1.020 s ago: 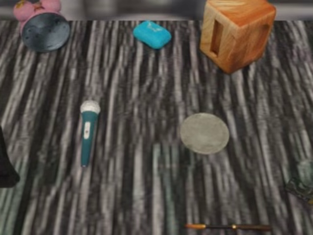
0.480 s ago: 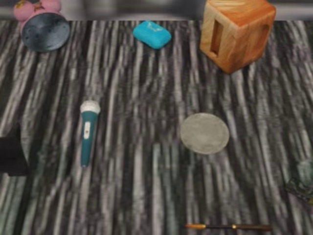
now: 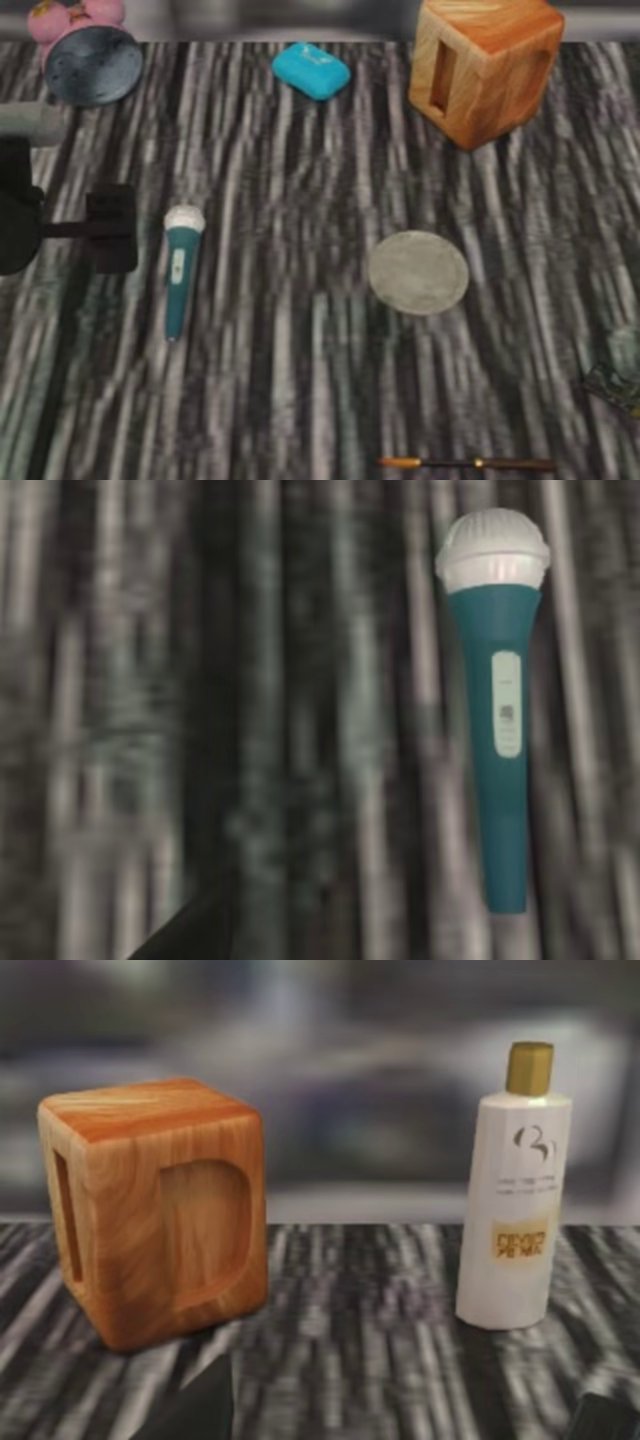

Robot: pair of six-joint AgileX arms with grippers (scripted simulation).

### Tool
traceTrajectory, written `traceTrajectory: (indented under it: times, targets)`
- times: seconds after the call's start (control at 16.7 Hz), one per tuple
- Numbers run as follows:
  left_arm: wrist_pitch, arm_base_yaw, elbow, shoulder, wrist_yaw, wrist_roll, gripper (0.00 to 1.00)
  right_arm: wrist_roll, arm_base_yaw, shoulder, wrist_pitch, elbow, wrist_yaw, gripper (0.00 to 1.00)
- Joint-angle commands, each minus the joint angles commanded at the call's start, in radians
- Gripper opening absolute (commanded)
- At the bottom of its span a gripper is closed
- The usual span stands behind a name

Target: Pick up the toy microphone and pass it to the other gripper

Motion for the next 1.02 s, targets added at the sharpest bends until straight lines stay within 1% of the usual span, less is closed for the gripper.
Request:
traceTrajectory:
  times: [0.24,0.48,0.66,1.02]
  targets:
    - [-0.163,-0.068,0.238,0.354,-0.007,-0.065,1.00,0.000,0.000,0.000,0.000,0.000,0.000,1.00]
    - [-0.283,-0.114,0.387,0.591,-0.013,-0.107,1.00,0.000,0.000,0.000,0.000,0.000,0.000,1.00]
    - [-0.324,-0.129,0.430,0.659,-0.015,-0.119,1.00,0.000,0.000,0.000,0.000,0.000,0.000,1.00]
    - [-0.320,-0.124,0.427,0.660,-0.015,-0.118,1.00,0.000,0.000,0.000,0.000,0.000,0.000,1.00]
